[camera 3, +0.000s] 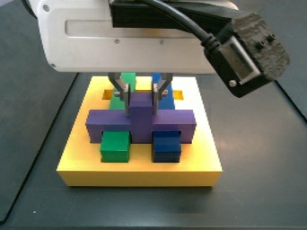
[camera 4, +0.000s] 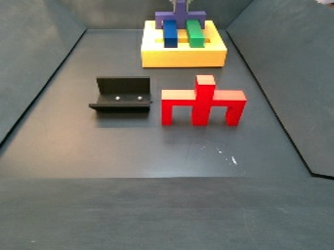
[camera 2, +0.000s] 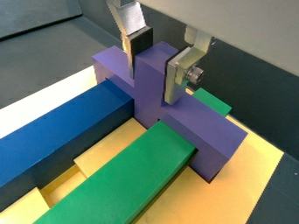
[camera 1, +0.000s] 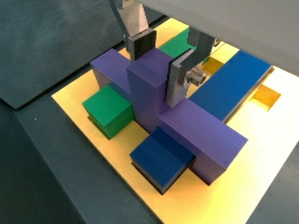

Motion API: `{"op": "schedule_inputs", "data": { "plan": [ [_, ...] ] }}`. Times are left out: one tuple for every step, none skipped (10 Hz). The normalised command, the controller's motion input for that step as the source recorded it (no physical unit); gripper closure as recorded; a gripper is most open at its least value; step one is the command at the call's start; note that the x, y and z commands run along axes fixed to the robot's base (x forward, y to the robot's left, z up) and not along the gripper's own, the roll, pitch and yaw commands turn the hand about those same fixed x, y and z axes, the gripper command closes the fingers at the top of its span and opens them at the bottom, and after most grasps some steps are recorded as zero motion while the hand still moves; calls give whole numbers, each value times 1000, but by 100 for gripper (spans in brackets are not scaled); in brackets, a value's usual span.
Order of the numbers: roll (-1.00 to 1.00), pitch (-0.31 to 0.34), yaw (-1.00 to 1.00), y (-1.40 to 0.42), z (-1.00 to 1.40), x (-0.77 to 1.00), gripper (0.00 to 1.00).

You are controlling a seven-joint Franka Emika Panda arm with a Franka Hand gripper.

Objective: Pick up the purple object. Move up. Place the purple object on the fixture. Regrasp the purple object. Move to above the board. Insert the purple object.
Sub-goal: Insert the purple object.

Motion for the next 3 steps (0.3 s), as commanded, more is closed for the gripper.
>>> {"op": "schedule_inputs", "data": {
  "plan": [
    [-41, -211, 0, 17, -846, -140, 100],
    [0, 0, 0, 0, -417, -9, 100],
    [0, 0, 0, 0, 0, 0, 100]
  ]
}}
